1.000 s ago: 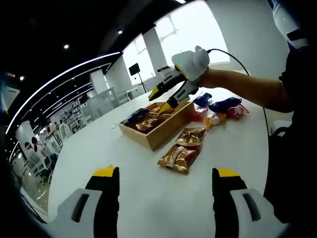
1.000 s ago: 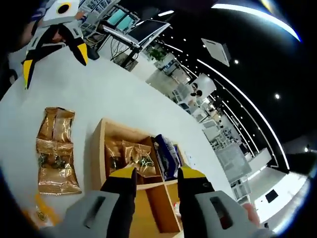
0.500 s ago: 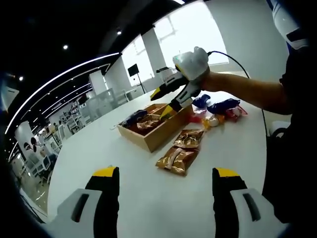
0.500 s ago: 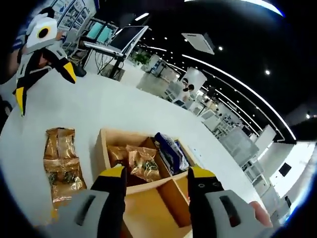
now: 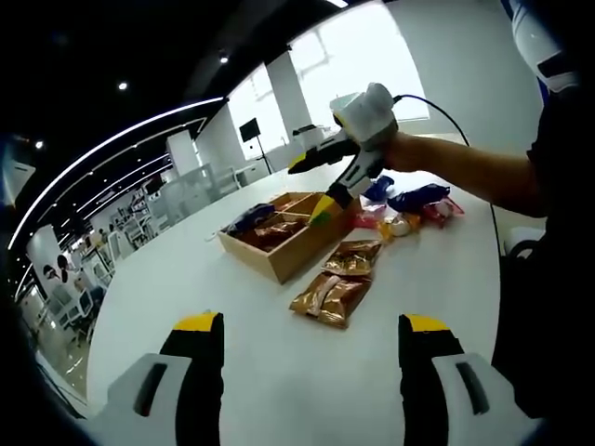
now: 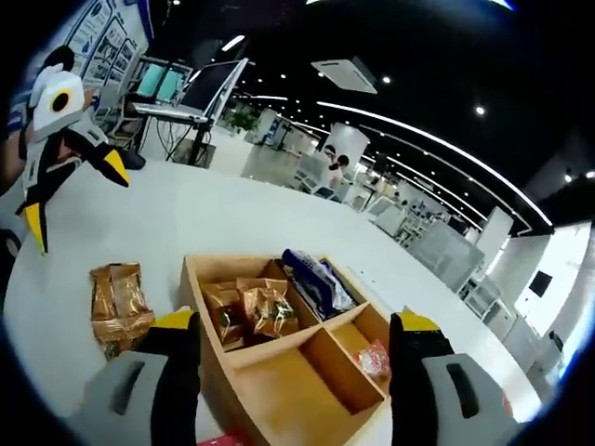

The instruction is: Pick up the scattered marshmallows, QQ candies, Oreo cookies, and mixed nuts on the table and sort them into separate containers

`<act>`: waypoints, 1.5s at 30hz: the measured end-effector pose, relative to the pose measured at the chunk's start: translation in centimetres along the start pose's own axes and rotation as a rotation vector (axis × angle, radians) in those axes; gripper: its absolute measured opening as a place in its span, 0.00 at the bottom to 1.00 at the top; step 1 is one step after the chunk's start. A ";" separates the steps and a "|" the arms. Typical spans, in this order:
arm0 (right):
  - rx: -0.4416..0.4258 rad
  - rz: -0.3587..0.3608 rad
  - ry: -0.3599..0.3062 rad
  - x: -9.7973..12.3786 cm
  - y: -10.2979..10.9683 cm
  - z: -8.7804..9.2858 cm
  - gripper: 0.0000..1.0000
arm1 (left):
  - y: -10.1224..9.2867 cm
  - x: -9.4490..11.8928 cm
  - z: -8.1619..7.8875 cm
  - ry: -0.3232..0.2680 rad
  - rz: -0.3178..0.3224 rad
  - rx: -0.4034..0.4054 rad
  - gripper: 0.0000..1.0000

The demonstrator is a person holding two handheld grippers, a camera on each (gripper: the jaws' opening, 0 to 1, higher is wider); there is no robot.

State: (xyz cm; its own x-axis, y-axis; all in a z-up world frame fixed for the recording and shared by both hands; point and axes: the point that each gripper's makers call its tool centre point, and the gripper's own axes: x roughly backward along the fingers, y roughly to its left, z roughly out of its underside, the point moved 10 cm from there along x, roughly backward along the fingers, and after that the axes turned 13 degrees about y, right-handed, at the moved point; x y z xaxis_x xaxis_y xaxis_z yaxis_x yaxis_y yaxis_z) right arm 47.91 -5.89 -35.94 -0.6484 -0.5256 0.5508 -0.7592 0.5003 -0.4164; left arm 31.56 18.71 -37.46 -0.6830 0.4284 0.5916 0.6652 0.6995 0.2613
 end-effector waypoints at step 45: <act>-0.276 -0.089 -0.129 9.6 3.6 3.2 0.90 | 0.1 -0.5 -0.4 0.007 0.003 -0.007 0.80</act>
State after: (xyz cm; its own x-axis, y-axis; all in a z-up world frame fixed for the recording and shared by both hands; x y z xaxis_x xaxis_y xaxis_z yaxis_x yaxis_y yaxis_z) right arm 38.74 -11.31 -34.46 -0.5951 -0.6499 0.4727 -0.7808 0.6069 -0.1486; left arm 32.10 18.38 -37.42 -0.6791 0.4261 0.5977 0.6690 0.6944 0.2650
